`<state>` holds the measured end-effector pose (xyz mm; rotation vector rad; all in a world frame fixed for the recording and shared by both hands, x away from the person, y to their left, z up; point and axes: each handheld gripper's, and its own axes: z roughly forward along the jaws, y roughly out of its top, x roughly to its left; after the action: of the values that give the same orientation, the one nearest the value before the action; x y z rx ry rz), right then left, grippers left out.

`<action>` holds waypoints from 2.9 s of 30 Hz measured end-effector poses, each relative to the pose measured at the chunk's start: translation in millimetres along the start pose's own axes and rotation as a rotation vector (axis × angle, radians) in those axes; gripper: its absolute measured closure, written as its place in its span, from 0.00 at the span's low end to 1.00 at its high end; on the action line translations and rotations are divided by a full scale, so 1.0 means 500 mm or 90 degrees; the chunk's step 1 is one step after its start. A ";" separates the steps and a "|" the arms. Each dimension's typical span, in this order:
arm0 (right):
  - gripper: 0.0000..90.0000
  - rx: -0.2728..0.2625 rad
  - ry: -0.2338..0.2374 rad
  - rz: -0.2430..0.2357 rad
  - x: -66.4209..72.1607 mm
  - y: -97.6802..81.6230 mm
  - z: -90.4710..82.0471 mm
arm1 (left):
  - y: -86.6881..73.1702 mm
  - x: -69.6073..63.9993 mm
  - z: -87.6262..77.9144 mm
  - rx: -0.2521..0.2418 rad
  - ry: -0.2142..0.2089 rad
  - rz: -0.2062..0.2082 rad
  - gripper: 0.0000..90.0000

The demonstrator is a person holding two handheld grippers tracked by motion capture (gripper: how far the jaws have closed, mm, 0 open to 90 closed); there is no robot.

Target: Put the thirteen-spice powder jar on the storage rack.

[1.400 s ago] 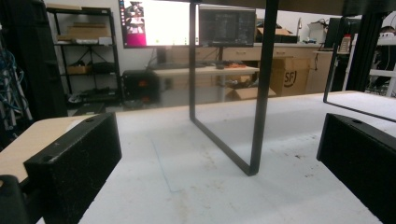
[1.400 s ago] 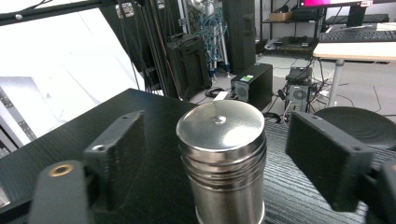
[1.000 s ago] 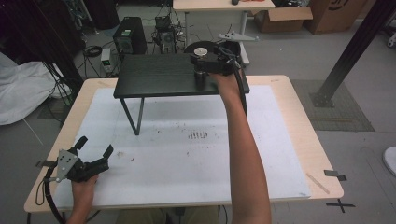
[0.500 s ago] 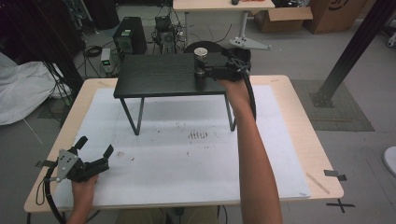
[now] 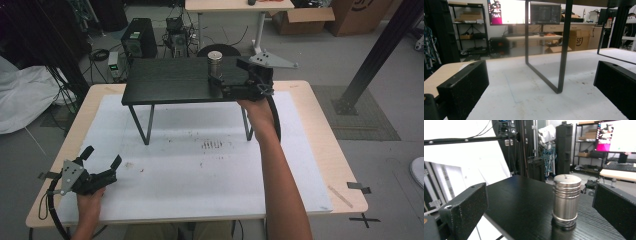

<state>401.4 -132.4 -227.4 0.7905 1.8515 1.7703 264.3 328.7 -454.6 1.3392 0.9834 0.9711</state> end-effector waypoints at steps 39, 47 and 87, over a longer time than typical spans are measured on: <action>0.00 -0.028 0.071 -0.082 0.049 -0.125 -0.145 | 0.000 0.000 0.001 0.003 0.000 0.000 0.00; 0.01 -0.027 0.044 -0.088 0.040 -0.175 -0.176 | 0.000 0.000 0.001 0.003 0.000 0.001 0.00; 0.00 -0.059 -0.133 -0.015 -0.009 -0.388 -0.275 | 0.000 -0.001 0.001 0.002 0.000 0.002 0.00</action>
<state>293.8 -237.9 -411.5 0.8781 1.6252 1.6765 264.5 328.3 -454.5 1.3437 0.9839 0.9722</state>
